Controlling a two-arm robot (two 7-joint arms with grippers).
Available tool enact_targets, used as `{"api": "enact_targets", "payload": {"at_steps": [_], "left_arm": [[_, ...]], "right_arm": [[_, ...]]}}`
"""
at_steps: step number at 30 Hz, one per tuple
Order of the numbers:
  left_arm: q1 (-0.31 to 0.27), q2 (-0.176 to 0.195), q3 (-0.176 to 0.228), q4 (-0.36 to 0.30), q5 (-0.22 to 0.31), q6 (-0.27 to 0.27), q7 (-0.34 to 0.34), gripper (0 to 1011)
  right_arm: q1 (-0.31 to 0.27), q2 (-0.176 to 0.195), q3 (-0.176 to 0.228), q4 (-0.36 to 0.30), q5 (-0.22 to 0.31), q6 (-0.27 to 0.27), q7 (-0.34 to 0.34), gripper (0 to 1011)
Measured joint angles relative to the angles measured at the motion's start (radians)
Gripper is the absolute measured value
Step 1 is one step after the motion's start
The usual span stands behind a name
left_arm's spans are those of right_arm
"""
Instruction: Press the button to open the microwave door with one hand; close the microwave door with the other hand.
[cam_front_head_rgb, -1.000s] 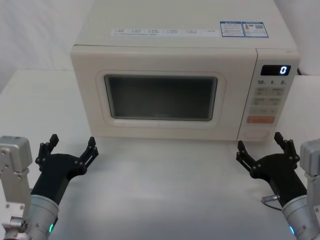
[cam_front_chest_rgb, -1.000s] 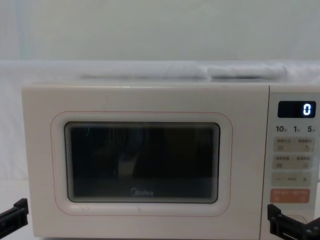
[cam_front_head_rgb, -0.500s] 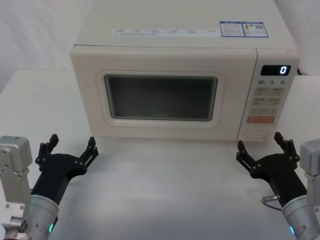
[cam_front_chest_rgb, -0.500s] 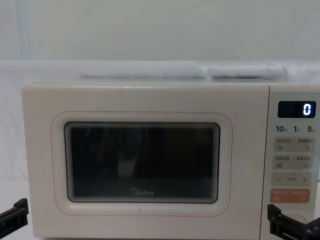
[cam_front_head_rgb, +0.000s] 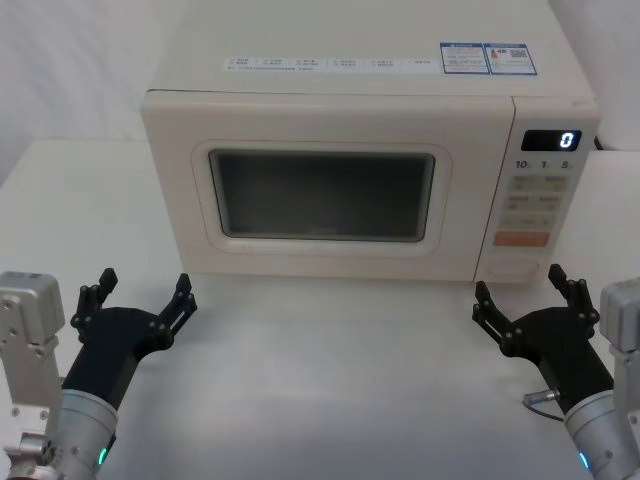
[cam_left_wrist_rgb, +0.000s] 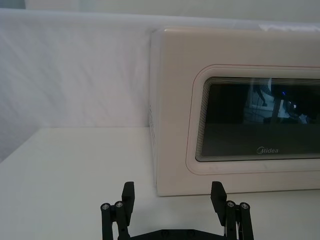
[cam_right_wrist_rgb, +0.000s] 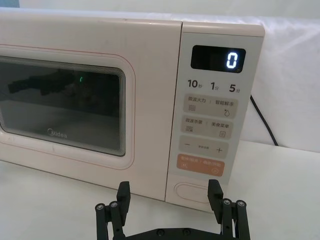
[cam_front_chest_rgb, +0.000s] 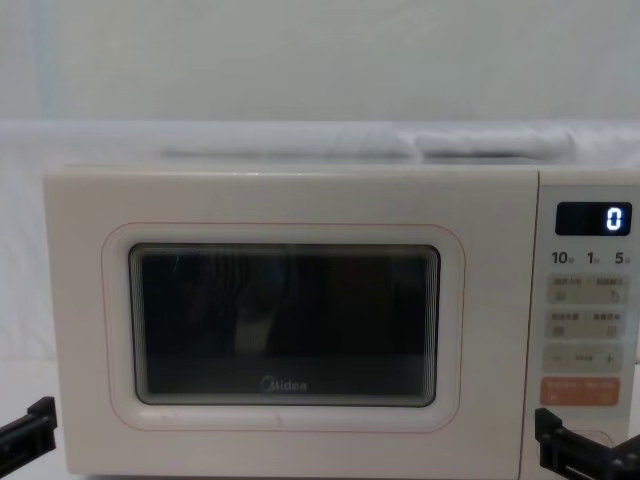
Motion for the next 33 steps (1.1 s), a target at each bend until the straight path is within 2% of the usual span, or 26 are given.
{"api": "enact_targets", "payload": {"at_steps": [15, 17, 20, 24, 25, 27, 33], "left_arm": [[0.0, 0.0, 0.0, 0.0, 0.0, 0.0, 0.0, 1001], [0.0, 0.0, 0.0, 0.0, 0.0, 0.0, 0.0, 1001], [0.0, 0.0, 0.0, 0.0, 0.0, 0.0, 0.0, 1001], [0.0, 0.0, 0.0, 0.0, 0.0, 0.0, 0.0, 1001], [0.0, 0.0, 0.0, 0.0, 0.0, 0.0, 0.0, 1001], [0.0, 0.0, 0.0, 0.0, 0.0, 0.0, 0.0, 1001], [0.0, 0.0, 0.0, 0.0, 0.0, 0.0, 0.0, 1001]], "right_arm": [[0.0, 0.0, 0.0, 0.0, 0.0, 0.0, 0.0, 1002], [0.0, 0.0, 0.0, 0.0, 0.0, 0.0, 0.0, 978], [0.0, 0.0, 0.0, 0.0, 0.0, 0.0, 0.0, 925], [0.0, 0.0, 0.0, 0.0, 0.0, 0.0, 0.0, 816], [0.0, 0.0, 0.0, 0.0, 0.0, 0.0, 0.0, 762], [0.0, 0.0, 0.0, 0.0, 0.0, 0.0, 0.0, 735], [0.0, 0.0, 0.0, 0.0, 0.0, 0.0, 0.0, 534]]}}
